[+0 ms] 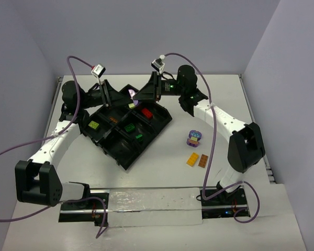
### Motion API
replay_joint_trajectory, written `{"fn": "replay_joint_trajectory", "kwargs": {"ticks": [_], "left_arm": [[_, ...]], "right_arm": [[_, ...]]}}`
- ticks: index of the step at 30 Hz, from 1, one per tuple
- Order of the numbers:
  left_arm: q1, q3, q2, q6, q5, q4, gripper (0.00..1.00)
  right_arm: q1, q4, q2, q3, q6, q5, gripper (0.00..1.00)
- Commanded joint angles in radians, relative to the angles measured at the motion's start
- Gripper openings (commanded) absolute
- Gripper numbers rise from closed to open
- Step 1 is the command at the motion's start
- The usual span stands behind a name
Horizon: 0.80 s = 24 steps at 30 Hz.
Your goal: Sort the legos into containers by color
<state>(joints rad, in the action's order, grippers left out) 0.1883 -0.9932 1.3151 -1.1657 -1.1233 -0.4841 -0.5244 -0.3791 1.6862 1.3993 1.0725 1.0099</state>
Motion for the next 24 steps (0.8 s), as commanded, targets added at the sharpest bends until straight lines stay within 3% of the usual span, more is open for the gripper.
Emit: {"fn": "replay_joint_trajectory", "kwargs": {"ticks": [1, 6, 16, 18, 20, 23, 24], "left_arm": [[-0.002, -0.013, 0.009, -0.018, -0.019, -0.094, 0.00], [-0.017, 0.001, 0.004, -0.032, -0.032, -0.105, 0.00], [-0.070, 0.013, -0.020, 0.044, -0.031, 0.031, 0.00], [-0.082, -0.013, -0.023, 0.138, -0.012, 0.133, 0.00], [-0.112, -0.044, -0.042, 0.297, 0.089, 0.404, 0.00], [-0.142, -0.047, -0.079, 0.462, 0.367, 0.797, 0.00], [-0.144, -0.038, -0.087, 0.489, 0.471, 0.859, 0.00]], "right_arm": [[0.025, -0.151, 0.024, -0.053, 0.093, -0.001, 0.00], [0.059, -0.284, 0.042, -0.102, 0.202, -0.011, 0.00], [0.099, -0.278, 0.084, -0.027, 0.211, -0.007, 0.00], [0.103, -0.260, 0.090, -0.004, 0.202, -0.007, 0.00], [0.106, -0.171, 0.095, 0.022, 0.147, -0.023, 0.00], [0.109, 0.160, 0.086, 0.094, -0.084, -0.088, 0.00], [0.109, 0.275, 0.085, 0.126, -0.167, -0.134, 0.00]]}}
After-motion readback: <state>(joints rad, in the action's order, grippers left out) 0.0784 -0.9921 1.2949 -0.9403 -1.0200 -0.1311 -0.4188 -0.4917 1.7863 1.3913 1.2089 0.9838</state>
